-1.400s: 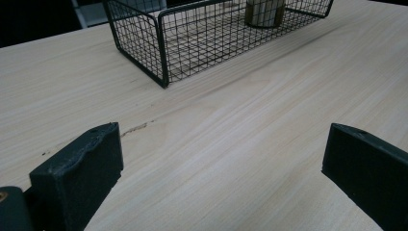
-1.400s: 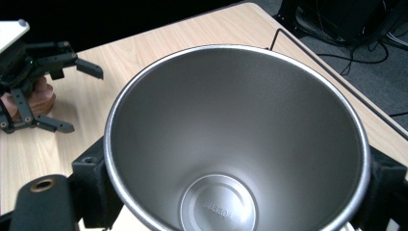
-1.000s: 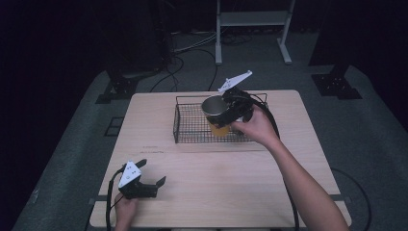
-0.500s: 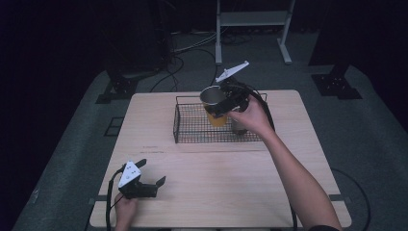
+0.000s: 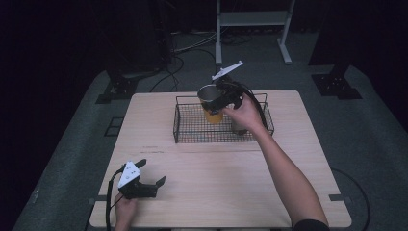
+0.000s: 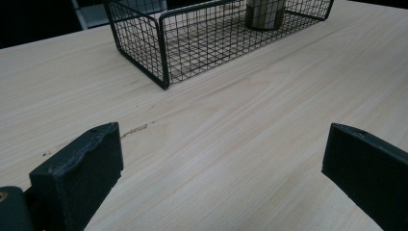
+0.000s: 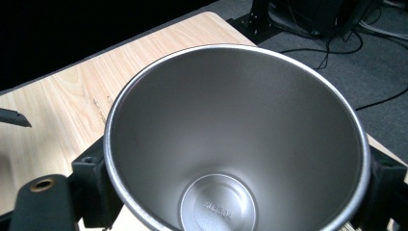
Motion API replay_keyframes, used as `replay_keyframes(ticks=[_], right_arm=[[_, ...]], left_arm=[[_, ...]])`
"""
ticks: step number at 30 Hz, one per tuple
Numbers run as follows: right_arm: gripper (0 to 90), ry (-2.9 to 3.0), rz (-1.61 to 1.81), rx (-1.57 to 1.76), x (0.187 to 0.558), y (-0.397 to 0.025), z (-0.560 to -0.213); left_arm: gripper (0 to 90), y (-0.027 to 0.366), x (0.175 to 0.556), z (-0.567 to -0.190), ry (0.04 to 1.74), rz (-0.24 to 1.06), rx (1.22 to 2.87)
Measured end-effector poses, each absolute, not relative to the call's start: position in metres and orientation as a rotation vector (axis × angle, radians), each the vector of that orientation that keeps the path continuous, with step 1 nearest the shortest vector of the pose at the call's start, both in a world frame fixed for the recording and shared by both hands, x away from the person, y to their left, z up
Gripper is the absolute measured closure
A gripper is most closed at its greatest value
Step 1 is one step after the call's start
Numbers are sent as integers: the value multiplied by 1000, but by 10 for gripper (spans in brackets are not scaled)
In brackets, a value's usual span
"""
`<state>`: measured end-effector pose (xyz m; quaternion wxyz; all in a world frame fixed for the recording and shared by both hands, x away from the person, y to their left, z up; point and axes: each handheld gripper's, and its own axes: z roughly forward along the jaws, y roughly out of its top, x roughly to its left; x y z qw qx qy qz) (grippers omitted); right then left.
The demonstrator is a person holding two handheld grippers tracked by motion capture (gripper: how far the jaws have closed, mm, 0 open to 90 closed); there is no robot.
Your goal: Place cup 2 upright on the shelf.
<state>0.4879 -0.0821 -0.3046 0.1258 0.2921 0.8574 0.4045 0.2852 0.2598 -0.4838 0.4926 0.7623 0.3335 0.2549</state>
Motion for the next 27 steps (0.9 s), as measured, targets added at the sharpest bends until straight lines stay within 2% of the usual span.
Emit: replay_keyframes(ticks=[27], right_arm=[[126, 2498, 1111, 981, 522, -61, -346]], left_arm=[[0, 260, 285, -484, 809, 617, 1844]])
